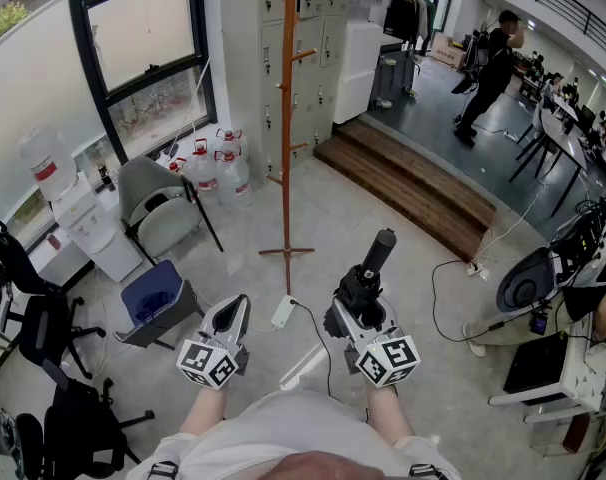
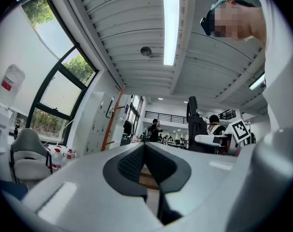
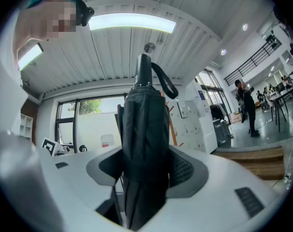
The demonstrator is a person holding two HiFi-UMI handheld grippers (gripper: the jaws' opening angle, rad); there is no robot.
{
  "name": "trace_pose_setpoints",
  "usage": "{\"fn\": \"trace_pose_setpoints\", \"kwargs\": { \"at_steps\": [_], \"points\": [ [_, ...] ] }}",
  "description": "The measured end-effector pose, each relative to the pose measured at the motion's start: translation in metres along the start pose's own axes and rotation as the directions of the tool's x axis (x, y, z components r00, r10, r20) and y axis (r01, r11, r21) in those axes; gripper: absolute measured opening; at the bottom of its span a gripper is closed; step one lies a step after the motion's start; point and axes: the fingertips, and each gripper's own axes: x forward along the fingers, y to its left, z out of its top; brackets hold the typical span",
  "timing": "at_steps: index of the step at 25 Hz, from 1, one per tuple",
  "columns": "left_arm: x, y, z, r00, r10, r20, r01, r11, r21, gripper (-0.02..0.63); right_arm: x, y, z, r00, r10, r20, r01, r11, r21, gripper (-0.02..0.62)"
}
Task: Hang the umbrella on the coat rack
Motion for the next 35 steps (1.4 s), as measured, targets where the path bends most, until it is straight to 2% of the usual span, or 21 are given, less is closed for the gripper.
{"fn": "trace_pose_setpoints", "kwargs": {
  "at_steps": [18, 35],
  "points": [
    [0.005, -0.003, -0.008, 1.0, 0.016, -0.011, -0.016, 1.0, 0.016, 0.009, 0.001, -0.013, -0.003, 1.0, 0.016, -0.013, -0.016, 1.0, 0.014, 0.256],
    [0.04, -0.011, -0.017, 0.995, 0.102, -0.004, -0.101, 0.994, 0.031, 0.009, 0.024, -0.062, -0.005, 0.993, 0.103, -0.051, -0.102, 0.995, 0.017, 0.256]
  ]
}}
